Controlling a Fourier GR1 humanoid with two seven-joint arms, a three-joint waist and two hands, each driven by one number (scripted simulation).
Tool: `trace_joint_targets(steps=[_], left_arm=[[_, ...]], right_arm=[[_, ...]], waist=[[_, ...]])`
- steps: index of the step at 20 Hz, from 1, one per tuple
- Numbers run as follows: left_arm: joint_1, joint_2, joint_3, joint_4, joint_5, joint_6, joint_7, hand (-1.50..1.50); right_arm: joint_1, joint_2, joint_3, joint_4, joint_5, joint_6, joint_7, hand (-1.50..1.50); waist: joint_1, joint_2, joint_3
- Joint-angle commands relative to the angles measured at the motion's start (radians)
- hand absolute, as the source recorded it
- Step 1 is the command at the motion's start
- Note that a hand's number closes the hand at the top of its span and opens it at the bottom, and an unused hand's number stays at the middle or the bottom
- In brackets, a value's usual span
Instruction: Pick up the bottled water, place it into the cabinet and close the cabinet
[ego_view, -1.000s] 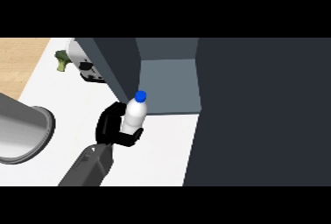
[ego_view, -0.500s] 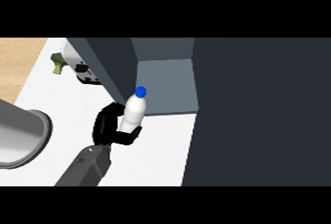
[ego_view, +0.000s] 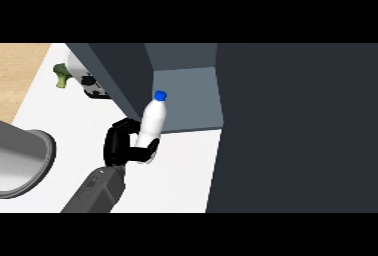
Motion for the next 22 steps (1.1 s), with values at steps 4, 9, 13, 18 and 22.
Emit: trace_joint_targets(steps=[4, 9, 13, 18, 22], left_arm=[[-0.278, -0.107, -0.081, -0.036, -0.065, 0.151, 0.104, 1.5], [-0.282, -0.107, -0.071, -0.006, -0.056, 0.232, 0.129, 1.5], [-0.31, -0.088, -0.056, 0.018, -0.059, 0.282, 0.165, 1.5], [-0.296, -0.074, -0.07, 0.039, -0.084, 0.34, 0.166, 1.5], [-0.297, -0.063, -0.054, 0.034, -0.072, 0.348, 0.16, 1.5]], right_arm=[[-0.021, -0.037, -0.055, 0.033, -0.073, 0.041, -0.014, -1.5], [-0.027, -0.057, -0.068, 0.025, -0.122, 0.059, 0.0, -1.5], [-0.016, -0.066, -0.08, 0.057, -0.136, 0.095, -0.018, -1.5], [-0.015, -0.076, -0.11, 0.072, -0.197, 0.108, -0.014, -1.5], [-0.035, -0.087, -0.121, 0.091, -0.208, 0.102, -0.009, -1.5]], waist=[[-0.063, 0.013, -0.01], [-0.076, 0.02, -0.014], [-0.087, 0.027, -0.012], [-0.095, 0.028, -0.013], [-0.092, 0.037, -0.016]])
